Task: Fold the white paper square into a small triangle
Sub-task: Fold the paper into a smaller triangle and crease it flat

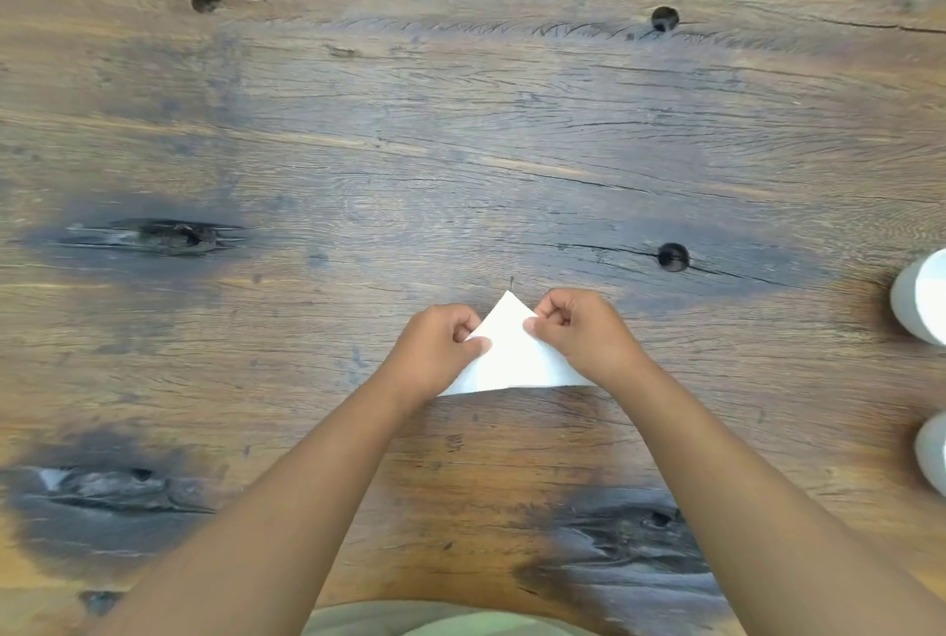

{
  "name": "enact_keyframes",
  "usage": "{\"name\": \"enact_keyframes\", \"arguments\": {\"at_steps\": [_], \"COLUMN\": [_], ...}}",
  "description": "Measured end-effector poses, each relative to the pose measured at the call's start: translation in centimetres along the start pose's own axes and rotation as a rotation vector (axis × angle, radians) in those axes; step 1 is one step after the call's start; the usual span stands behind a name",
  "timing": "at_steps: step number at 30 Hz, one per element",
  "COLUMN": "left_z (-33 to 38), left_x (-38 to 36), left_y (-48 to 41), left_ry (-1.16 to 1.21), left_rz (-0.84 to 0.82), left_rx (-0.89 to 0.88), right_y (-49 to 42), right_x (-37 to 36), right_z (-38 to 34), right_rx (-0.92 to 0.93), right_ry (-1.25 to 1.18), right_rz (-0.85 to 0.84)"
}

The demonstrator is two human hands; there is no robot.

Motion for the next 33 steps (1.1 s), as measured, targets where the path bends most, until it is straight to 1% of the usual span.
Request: {"name": "enact_keyframes", "arguments": {"at_steps": [2,4,7,9,13,16,22,23,25,26,27,29,30,33], "left_z": [-0.6,-0.8,-1.1,-1.1,-0.8,-1.1,-0.9,-0.5,0.9,1.7,2.6,3.2,2.9,1.4], "left_x": [0.0,-0.1,-0.2,-0.3,-0.4,-0.1,0.3,0.4,0.6,0.5,0.1,-1.7,-2.4,-3.3], "left_y": [-0.3,-0.4,-0.6,-0.6,-0.7,-0.7,-1.6,-1.7,-1.6,-1.2,-0.8,0.3,0.6,0.5], "left_ry": [-0.094,-0.194,-0.258,-0.321,-0.397,-0.455,-0.58,-0.547,-0.389,-0.339,-0.348,-0.49,-0.567,-0.701], "left_rz": [0.056,0.085,0.108,0.113,0.14,0.15,0.098,0.114,0.164,0.165,0.138,0.017,-0.037,-0.118], "left_rx": [0.002,-0.017,-0.007,-0.012,-0.032,-0.032,-0.065,-0.087,-0.184,-0.282,-0.399,-0.594,-0.637,-0.652], "right_y": [-0.6,-1.0,-1.3,-1.3,-1.0,-0.8,-0.6,-0.5,0.1,0.7,1.5,3.4,4.2,5.3], "right_x": [-0.2,-0.4,-1.0,-1.3,-1.2,-0.9,-0.8,-0.7,-0.4,-0.3,-0.3,-1.1,-1.7,-3.8], "right_z": [0.0,0.0,0.4,0.8,0.9,0.9,0.7,0.6,0.2,-0.1,-0.2,-0.3,-0.2,0.7], "right_rx": [0.025,0.066,0.103,0.103,0.139,0.146,0.138,0.138,0.189,0.242,0.305,0.419,0.457,0.512], "right_ry": [0.081,0.213,0.407,0.481,0.561,0.552,0.521,0.486,0.427,0.419,0.426,0.464,0.494,0.583], "right_rz": [0.036,0.073,0.074,0.086,0.165,0.206,0.209,0.208,0.214,0.22,0.225,0.201,0.17,0.058]}}
Point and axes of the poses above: each hand's wrist, its own y-axis away from the middle knuckle, its own x-axis out of the back of the hand, z = x × y, the point moved 8 cm from there along -y, towards the middle knuckle, and after that the axes turned 12 degrees about z, right-handed, at the moved point
